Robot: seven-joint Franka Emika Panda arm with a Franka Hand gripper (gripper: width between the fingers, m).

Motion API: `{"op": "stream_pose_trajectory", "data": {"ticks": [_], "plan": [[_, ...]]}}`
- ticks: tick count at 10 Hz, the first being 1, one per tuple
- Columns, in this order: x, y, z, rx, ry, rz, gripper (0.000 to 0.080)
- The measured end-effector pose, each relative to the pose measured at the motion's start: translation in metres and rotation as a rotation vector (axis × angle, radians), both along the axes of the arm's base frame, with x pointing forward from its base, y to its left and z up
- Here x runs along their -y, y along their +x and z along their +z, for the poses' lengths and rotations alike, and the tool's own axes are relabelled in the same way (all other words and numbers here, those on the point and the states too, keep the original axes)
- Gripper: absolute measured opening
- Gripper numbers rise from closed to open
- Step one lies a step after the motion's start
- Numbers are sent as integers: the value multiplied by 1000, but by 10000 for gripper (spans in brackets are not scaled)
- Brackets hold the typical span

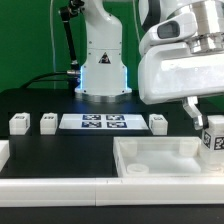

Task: Assemble square table

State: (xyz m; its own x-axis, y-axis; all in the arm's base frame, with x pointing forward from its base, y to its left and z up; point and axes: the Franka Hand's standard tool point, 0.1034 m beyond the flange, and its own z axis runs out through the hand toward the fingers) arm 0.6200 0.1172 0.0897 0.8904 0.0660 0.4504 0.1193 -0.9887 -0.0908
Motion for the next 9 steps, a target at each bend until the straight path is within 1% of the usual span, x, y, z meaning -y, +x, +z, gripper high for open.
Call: {"op": "stream_pose_trajectory", "data": {"ticks": [3, 5, 6, 7, 8, 9], "plan": [[0, 0, 0, 57, 3, -13, 291], [1, 0, 0, 65, 1, -14, 291], [1, 0, 0, 65, 1, -14, 403], [0, 0, 0, 65, 1, -13, 538], [0, 0, 0, 65, 1, -13, 538], [0, 0, 0, 65, 1, -13, 629]]}}
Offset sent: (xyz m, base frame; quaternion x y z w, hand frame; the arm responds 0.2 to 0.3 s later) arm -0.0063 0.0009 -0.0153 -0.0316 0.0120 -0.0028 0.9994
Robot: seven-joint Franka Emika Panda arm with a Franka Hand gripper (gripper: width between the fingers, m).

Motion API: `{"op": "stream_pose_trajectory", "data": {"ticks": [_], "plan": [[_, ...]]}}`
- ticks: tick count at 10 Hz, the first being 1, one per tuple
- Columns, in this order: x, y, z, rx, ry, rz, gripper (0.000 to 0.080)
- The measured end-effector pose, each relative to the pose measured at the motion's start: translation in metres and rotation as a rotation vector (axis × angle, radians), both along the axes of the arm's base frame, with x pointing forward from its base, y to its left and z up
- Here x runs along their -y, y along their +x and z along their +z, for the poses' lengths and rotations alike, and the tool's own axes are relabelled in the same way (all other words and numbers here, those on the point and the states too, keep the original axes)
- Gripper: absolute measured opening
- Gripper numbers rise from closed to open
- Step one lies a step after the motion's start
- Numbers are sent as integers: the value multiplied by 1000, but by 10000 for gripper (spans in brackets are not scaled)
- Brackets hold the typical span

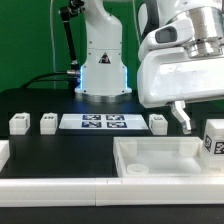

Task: Assemble square table

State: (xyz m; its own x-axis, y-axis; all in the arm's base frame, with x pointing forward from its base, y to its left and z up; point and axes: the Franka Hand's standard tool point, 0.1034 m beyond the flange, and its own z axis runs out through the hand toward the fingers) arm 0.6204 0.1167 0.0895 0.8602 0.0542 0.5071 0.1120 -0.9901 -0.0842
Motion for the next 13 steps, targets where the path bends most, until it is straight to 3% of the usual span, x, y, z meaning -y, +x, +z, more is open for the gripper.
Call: {"op": "stream_pose_trajectory", "data": {"ticks": [6, 9, 10, 13], "plan": [[0, 0, 0, -5, 0, 1, 649], [-12, 23, 13, -93, 10, 2, 649], [-12, 23, 11, -143, 5, 8, 649], [3, 26, 7, -330, -16, 32, 649]]}}
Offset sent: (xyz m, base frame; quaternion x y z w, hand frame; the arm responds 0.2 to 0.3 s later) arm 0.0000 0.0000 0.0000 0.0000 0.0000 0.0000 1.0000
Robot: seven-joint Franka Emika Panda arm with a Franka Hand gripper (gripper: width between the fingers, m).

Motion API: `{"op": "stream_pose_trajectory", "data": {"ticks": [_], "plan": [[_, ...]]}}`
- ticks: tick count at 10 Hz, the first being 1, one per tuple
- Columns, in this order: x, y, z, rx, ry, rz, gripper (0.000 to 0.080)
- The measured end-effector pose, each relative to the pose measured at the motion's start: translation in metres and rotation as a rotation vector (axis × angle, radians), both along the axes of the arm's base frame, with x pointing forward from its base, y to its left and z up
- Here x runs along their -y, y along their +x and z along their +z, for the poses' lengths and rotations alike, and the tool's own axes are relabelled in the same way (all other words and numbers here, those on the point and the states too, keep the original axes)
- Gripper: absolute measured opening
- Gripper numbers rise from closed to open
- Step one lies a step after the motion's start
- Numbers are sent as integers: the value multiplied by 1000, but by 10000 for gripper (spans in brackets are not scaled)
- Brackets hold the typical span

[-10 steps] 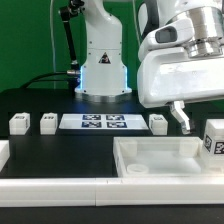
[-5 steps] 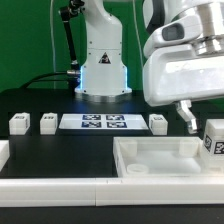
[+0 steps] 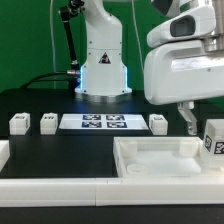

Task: Assemble square table

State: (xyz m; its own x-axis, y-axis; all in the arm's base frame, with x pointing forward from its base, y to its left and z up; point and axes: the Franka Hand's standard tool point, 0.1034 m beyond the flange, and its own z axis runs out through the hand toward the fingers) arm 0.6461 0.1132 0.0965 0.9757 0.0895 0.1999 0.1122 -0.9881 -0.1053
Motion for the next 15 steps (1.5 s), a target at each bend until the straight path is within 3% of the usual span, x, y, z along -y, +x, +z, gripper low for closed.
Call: {"op": "stream_pose_trajectory", "data": {"ticks": [1, 2, 4, 8, 11, 13, 15], "plan": [[5, -2, -3, -7, 14, -4, 649], [4, -12, -6, -104, 11, 3, 649], [2, -14, -3, -243, 13, 22, 649], [5, -1, -5, -285, 17, 23, 649], [5, -2, -7, -286, 19, 3, 636], [5, -2, -6, -286, 19, 0, 286], [4, -2, -7, -311, 30, -184, 288]]}}
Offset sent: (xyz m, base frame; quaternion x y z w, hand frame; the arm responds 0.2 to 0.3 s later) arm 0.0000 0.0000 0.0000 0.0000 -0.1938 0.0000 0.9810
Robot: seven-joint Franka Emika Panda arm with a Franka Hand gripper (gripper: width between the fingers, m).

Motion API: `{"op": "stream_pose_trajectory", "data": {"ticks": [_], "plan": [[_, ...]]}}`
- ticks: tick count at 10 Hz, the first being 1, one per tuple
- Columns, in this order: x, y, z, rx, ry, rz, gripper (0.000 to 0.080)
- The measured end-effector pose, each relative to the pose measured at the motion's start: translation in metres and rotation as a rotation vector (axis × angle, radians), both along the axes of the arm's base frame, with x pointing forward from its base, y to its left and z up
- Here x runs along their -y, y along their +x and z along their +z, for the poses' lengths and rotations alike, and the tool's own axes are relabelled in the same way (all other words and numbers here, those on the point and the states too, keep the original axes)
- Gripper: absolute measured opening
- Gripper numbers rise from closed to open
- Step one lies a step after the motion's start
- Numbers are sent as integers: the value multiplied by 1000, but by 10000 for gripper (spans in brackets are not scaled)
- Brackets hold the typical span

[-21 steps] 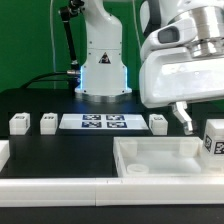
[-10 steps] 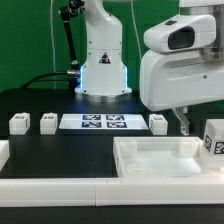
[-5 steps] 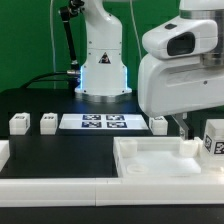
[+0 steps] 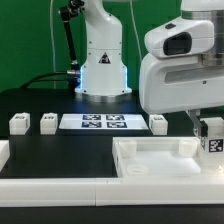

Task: Assemble square table

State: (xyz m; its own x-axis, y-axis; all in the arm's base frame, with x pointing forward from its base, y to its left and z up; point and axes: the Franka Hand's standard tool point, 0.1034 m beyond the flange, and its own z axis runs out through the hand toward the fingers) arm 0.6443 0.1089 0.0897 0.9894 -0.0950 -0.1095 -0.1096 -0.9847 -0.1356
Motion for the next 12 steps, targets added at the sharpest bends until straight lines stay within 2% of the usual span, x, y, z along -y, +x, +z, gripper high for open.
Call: {"op": "stream_pose_trajectory", "data": {"ticks": [3, 5, 6, 8, 11, 12], "plan": [[1, -2, -2, -36, -36, -318, 288], [1, -7, -1, -94, -68, -707, 288], [3, -5, -1, -108, -47, -805, 288], [0, -8, -2, -159, -60, -1092, 288], [-3, -9, -1, -177, -70, -1193, 288], [-3, -9, -2, -173, -68, -1171, 364]]}}
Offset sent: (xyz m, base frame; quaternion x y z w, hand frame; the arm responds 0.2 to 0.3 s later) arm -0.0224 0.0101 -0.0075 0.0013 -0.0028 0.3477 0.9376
